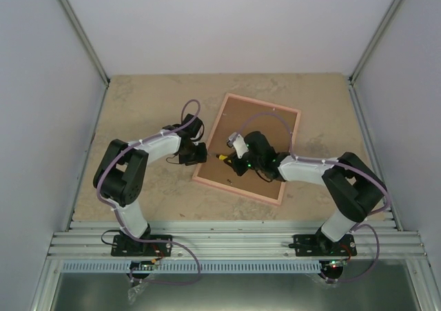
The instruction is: Take the photo out of the frame
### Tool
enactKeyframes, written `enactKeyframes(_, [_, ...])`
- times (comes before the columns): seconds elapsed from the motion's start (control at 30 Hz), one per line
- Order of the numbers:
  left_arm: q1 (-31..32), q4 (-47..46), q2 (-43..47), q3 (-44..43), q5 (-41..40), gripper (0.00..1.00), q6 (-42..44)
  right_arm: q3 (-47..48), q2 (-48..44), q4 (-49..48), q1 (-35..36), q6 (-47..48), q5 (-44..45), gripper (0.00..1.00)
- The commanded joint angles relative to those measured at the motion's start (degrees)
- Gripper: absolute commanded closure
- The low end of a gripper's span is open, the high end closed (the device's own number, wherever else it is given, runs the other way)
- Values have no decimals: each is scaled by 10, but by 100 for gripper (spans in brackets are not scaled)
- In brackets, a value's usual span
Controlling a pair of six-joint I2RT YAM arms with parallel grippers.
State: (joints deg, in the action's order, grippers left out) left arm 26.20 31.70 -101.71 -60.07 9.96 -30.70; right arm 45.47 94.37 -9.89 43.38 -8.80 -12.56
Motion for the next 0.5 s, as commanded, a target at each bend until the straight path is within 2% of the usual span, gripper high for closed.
enactKeyframes(0.0, [-1,37,0,13,-15,68,6,17,13,14,6,8,-21,100])
enactKeyframes(0.2, [-1,38,-4,14,-12,75,12,20,31,17,12,5,-23,100])
enactKeyframes(0.47, [-1,42,-6,18,-11,80,16,27,42,8,13,-18,22,100])
